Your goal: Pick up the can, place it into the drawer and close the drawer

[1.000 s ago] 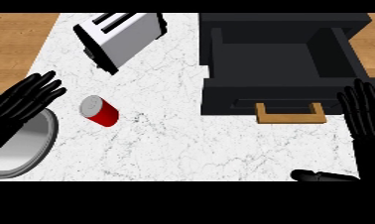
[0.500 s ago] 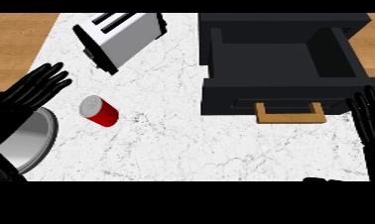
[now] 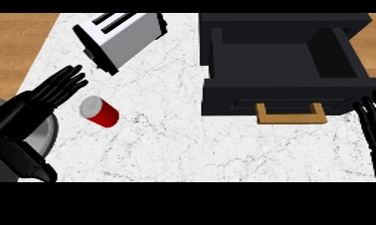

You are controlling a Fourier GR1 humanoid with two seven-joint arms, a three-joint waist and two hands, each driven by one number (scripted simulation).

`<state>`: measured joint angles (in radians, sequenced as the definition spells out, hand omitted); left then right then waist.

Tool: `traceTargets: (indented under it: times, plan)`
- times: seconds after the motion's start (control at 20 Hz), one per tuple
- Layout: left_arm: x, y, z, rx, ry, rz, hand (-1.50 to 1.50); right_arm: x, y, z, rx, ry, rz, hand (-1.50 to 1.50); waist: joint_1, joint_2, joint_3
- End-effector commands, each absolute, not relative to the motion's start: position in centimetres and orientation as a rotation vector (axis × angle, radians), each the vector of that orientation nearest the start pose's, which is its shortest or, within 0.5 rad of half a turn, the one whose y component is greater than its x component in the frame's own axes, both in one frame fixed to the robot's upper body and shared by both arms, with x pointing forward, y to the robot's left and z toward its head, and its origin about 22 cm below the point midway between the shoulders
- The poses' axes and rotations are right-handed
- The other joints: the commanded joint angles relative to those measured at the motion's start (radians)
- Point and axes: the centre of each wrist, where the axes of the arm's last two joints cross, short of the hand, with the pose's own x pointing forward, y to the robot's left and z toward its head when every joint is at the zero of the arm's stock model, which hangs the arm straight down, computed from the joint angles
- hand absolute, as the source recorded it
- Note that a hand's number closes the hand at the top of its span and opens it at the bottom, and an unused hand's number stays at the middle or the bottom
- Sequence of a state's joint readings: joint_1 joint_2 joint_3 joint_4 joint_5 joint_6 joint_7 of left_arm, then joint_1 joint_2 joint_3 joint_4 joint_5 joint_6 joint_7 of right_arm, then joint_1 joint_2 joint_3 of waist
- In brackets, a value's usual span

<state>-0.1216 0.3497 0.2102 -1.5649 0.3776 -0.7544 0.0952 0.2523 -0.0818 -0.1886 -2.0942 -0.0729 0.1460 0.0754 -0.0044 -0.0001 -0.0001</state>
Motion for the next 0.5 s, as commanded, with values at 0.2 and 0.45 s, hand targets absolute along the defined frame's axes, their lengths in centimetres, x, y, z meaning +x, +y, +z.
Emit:
traceTargets:
  times: [0.2,0.45]
  plan:
    - [27.6,36.0,3.6,-0.408,-1.595,-0.496,-1.50,16.3,-29.2,7.8,-0.171,-1.777,0.027,-1.50,-0.001,0.000,0.000]
    - [28.9,35.6,1.0,-0.359,-1.587,-0.500,-1.50,15.0,-29.5,8.2,-0.164,-1.790,0.022,-1.50,-0.008,0.001,-0.001]
